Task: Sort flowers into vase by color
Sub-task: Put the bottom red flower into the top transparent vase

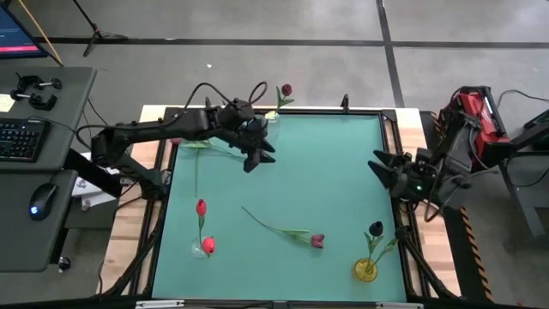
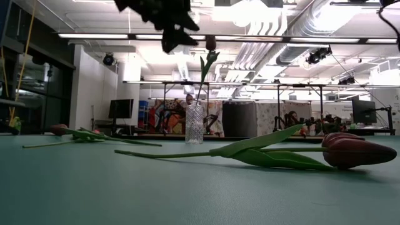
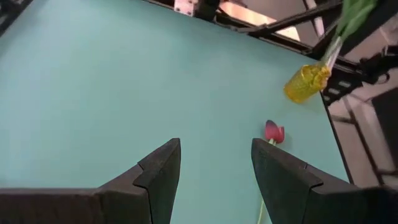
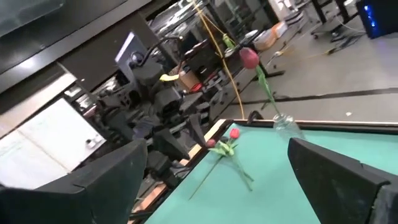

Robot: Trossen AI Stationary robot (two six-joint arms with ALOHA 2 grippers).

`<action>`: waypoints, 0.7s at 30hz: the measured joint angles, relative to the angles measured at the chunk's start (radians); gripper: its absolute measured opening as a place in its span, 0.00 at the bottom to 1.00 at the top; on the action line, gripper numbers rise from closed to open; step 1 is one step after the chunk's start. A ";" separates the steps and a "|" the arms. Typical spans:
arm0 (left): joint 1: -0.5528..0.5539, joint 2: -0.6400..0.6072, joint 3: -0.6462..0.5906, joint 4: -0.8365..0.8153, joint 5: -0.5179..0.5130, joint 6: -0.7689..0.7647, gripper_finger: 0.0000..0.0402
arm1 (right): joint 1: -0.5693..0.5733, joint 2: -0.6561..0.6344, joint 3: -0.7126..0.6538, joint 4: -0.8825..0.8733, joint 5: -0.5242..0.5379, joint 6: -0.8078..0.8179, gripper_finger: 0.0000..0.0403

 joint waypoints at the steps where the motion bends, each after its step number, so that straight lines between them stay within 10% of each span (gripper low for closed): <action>1: 0.000 -0.003 -0.032 0.030 0.001 -0.023 0.46 | -0.026 0.002 0.000 0.002 -0.035 -0.001 0.94; 10: -0.073 -0.009 -0.177 0.195 -0.006 -0.187 0.46 | -0.443 0.059 0.000 0.181 -0.673 -0.159 0.92; 21: -0.438 0.093 -0.176 0.231 -0.210 0.171 0.44 | -0.711 0.159 0.000 0.352 -1.106 -0.276 0.90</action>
